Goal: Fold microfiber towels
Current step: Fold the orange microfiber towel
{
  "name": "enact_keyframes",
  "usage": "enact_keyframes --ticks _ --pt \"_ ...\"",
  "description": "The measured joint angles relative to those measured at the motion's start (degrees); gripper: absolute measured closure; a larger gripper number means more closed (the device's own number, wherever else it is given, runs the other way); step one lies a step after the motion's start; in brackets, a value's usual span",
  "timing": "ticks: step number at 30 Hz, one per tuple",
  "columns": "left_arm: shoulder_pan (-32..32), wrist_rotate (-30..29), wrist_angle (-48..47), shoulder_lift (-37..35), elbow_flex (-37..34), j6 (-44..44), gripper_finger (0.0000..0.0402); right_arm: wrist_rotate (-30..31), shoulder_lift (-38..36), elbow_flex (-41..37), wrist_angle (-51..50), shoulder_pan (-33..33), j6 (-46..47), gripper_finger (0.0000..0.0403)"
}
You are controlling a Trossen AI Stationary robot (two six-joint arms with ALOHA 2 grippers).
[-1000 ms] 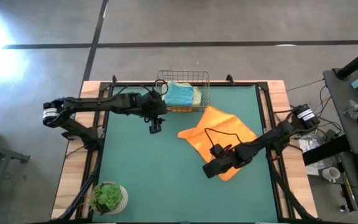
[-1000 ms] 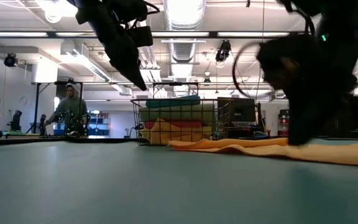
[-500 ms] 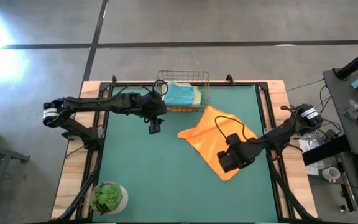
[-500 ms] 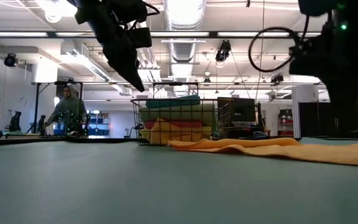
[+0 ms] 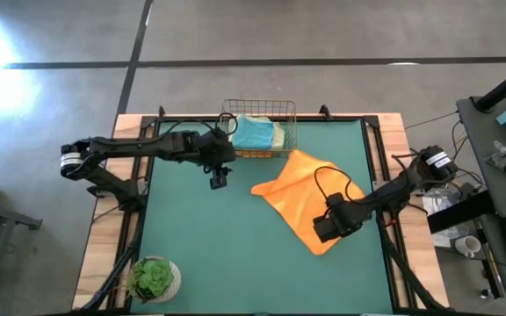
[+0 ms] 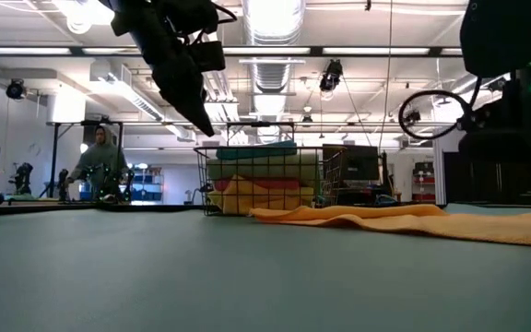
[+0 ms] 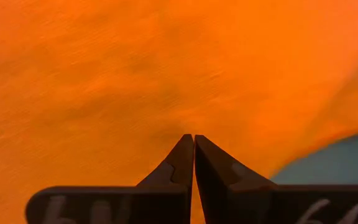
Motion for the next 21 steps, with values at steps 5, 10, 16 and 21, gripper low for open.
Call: enact_keyframes --ticks 5,10,16,21 --pt "-0.09 0.00 0.09 -0.02 -0.33 -0.04 0.0234 0.01 0.47 -1.41 6.77 0.02 -0.04 0.0394" --pt "-0.50 0.00 -0.02 -0.02 -2.69 -0.14 0.0234 0.07 2.34 -1.46 8.67 -0.02 -0.10 0.0394" --pt "-2.04 0.02 0.55 -0.02 -5.61 -2.23 0.0234 0.66 4.25 1.14 16.43 -1.01 -2.12 0.0394" --pt "-3.86 0.06 0.72 -0.04 -7.35 -3.16 0.0234 1.12 8.39 3.86 23.59 -3.70 -5.24 0.0394"
